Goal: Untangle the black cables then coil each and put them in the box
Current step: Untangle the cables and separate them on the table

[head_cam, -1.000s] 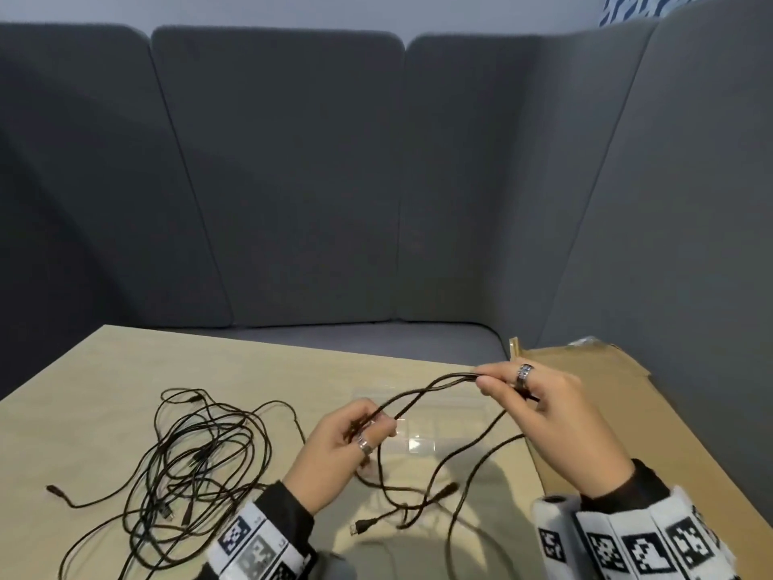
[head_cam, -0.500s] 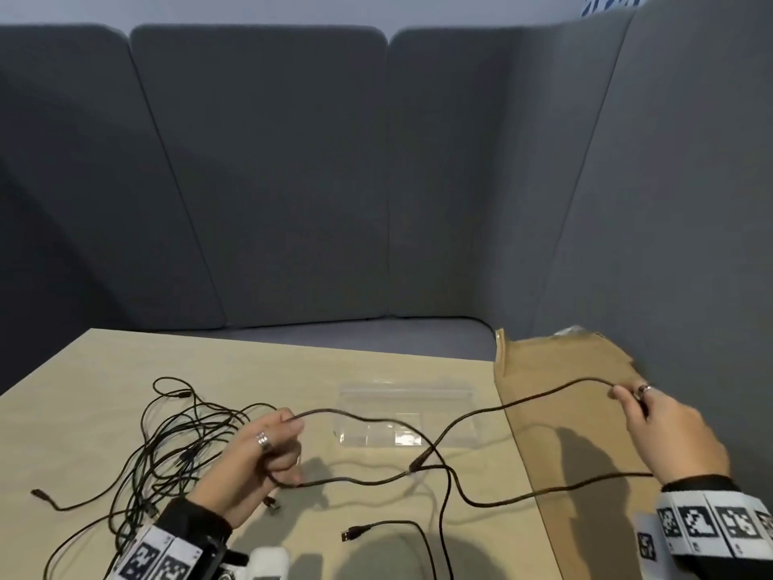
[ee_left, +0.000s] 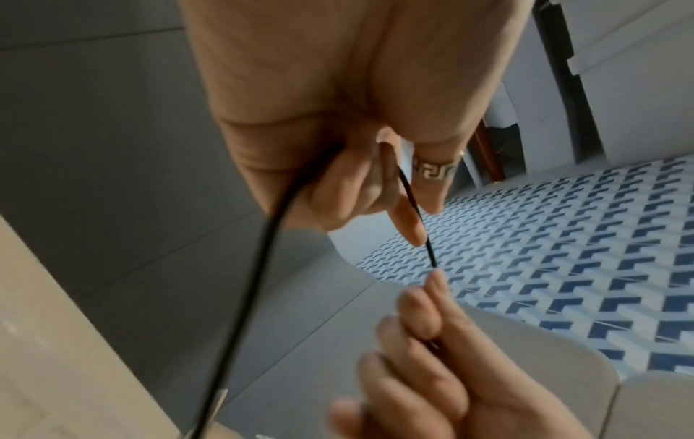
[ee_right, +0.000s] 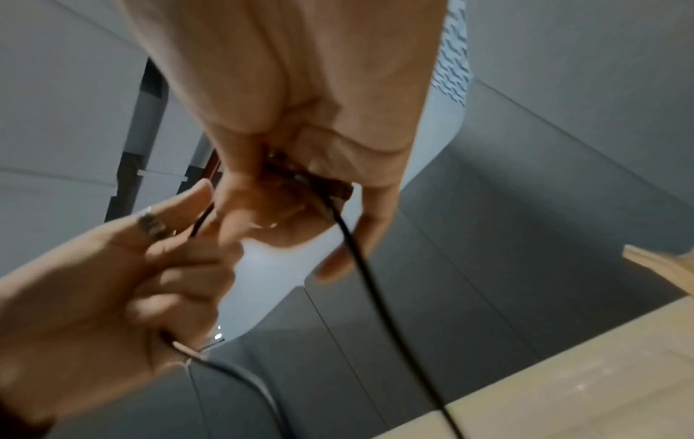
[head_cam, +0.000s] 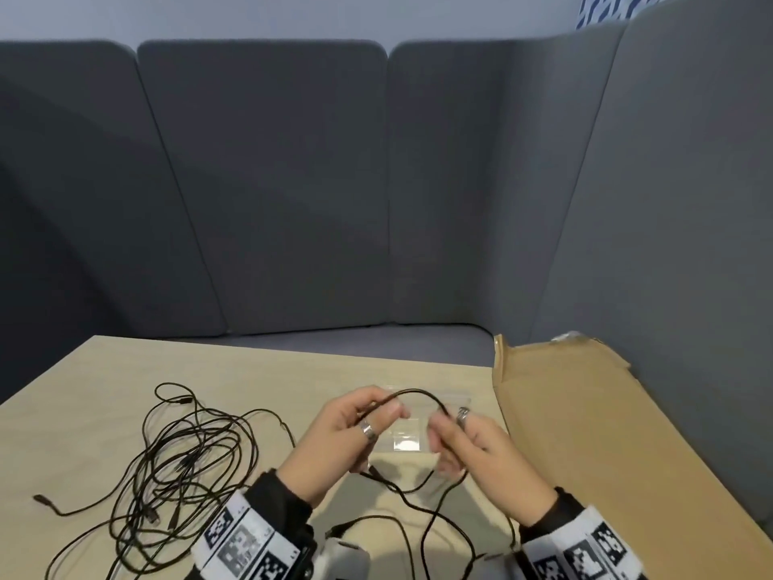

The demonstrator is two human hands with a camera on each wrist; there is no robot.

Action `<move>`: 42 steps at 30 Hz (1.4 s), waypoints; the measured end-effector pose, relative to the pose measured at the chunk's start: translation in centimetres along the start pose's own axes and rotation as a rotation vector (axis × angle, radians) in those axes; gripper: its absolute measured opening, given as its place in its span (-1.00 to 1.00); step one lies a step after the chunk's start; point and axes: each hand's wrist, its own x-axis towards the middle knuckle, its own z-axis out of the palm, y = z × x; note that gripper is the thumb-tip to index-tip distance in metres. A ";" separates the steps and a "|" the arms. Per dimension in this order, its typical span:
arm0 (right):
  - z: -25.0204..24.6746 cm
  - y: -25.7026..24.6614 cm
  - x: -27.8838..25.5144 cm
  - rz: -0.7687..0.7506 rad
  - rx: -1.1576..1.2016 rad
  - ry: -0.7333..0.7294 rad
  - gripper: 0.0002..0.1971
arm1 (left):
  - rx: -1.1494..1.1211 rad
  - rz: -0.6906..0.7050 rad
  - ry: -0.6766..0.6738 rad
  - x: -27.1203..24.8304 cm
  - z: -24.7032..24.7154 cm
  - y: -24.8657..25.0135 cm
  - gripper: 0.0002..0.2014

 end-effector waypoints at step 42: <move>-12.7 3.0 -4.9 0.291 -0.265 0.915 -0.81 | 0.603 -0.250 -0.044 -3.6 -5.1 -12.2 -0.70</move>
